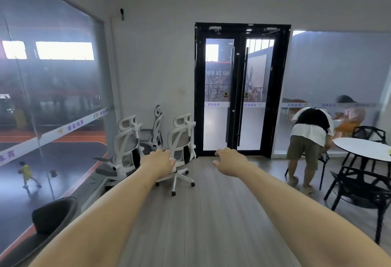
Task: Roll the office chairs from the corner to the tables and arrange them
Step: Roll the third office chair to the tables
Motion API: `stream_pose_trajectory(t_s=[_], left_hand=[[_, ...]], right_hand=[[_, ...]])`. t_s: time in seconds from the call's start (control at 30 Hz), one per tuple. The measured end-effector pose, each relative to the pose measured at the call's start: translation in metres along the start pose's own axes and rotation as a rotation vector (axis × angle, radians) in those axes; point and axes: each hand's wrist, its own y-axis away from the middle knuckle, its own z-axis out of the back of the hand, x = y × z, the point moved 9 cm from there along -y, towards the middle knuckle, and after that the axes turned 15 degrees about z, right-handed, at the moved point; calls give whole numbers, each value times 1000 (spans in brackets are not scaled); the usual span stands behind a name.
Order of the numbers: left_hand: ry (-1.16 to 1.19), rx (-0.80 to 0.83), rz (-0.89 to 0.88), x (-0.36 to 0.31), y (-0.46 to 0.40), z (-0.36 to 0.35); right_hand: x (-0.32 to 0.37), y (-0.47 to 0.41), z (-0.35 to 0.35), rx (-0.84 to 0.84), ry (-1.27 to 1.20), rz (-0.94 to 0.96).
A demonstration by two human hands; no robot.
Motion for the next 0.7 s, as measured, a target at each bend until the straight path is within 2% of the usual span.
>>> stream_pose_trajectory(t_s=[0.3, 0.7], left_hand=[[162, 30, 12, -76, -271, -34], [131, 62, -1, -181, -558, -107]], right_hand=[[-122, -250, -16, 10, -16, -10], [-295, -514, -75, 48, -28, -42]])
